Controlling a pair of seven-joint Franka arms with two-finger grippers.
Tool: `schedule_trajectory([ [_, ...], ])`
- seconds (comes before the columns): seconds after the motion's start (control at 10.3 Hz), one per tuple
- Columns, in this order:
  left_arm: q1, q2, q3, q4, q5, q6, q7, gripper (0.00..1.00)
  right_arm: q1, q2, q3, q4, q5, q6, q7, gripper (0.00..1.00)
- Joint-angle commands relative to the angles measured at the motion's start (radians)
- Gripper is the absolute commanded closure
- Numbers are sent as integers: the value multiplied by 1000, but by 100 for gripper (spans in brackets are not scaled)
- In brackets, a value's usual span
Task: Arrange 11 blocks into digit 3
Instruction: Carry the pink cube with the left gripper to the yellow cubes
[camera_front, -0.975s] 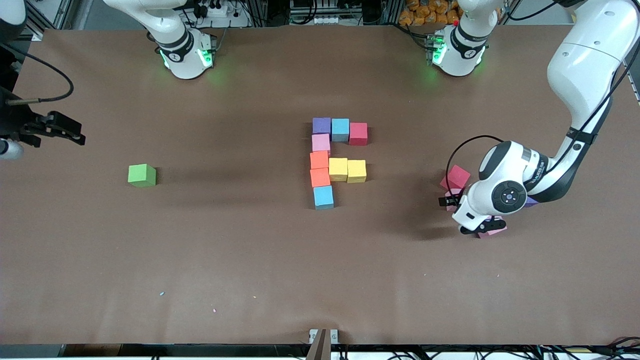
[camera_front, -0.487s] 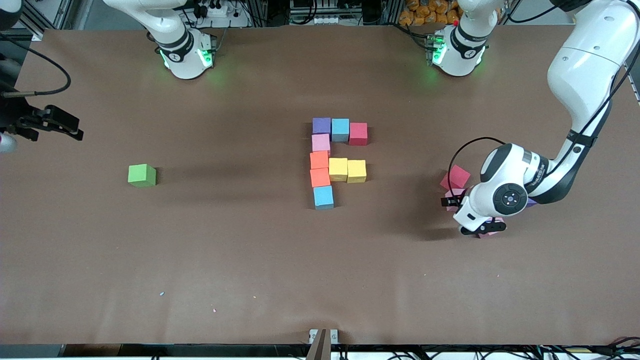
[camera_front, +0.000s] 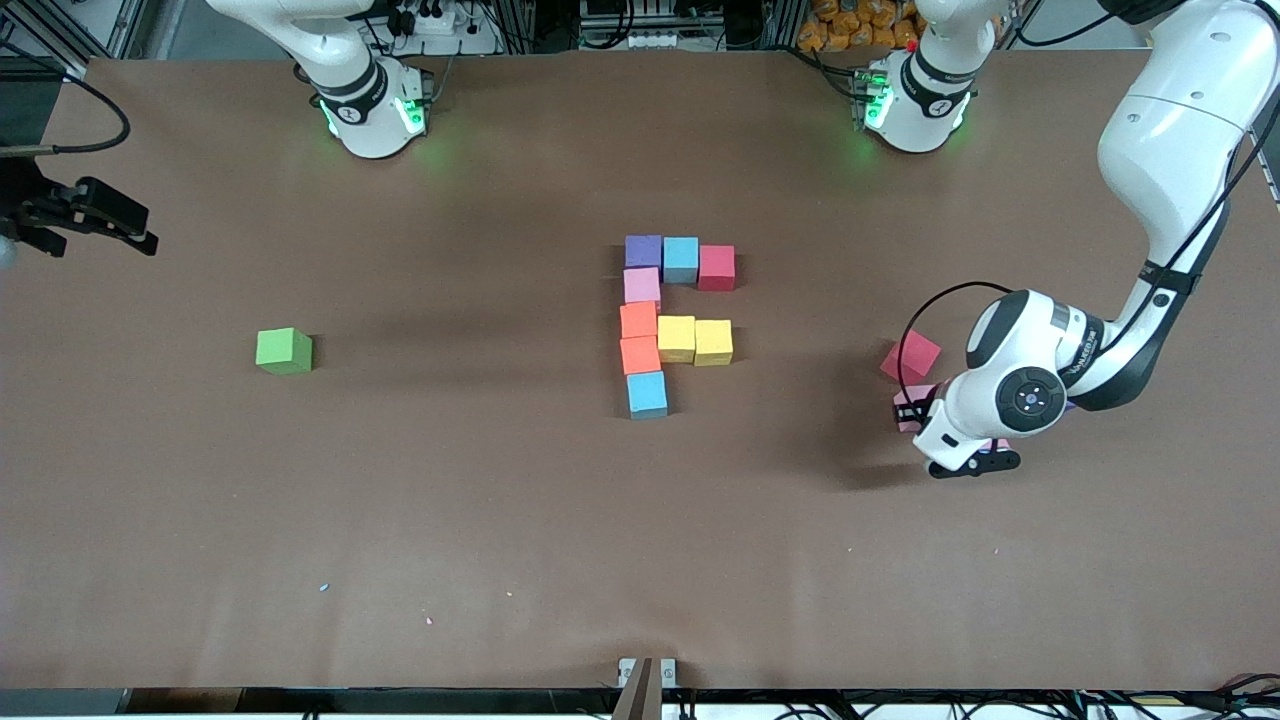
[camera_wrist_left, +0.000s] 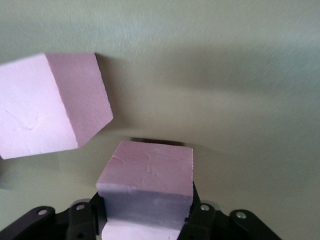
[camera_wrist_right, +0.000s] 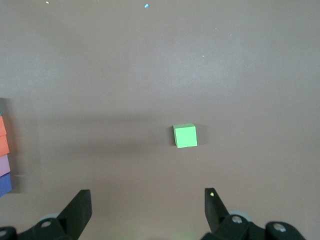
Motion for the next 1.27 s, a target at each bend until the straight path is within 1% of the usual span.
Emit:
schedule_trajectory([
  [0.0,-107,20,2,71,-85,-8,-187,96,1,-11,3,-25,11,4,10,0],
  [0.1,-129,32,2,98,-115,-7,-311,97,20,-14,6,-22,10,6,13,0],
  [0.19,-164,34,2,103,-145,3,-422,100,21,-14,4,-24,10,5,19,0],
  [0.29,-204,38,2,118,-162,32,-507,100,19,-15,4,-29,10,3,21,0],
  [0.39,-229,63,2,143,-166,52,-624,100,22,-14,4,-26,10,15,37,0],
  [0.49,-253,93,2,183,-169,56,-767,100,22,-12,4,-27,11,15,92,0],
  [0.58,-287,116,2,206,-166,67,-955,100,21,-12,4,-27,11,15,106,0],
  [0.68,-331,123,34,223,-167,100,-1077,100,21,-12,4,-27,11,18,111,0],
  [0.88,-431,126,95,250,-169,112,-1205,100,21,-12,4,-27,11,12,111,0],
  [1.17,-483,130,98,261,-170,139,-1365,100,22,-11,4,-27,11,9,105,0],
])
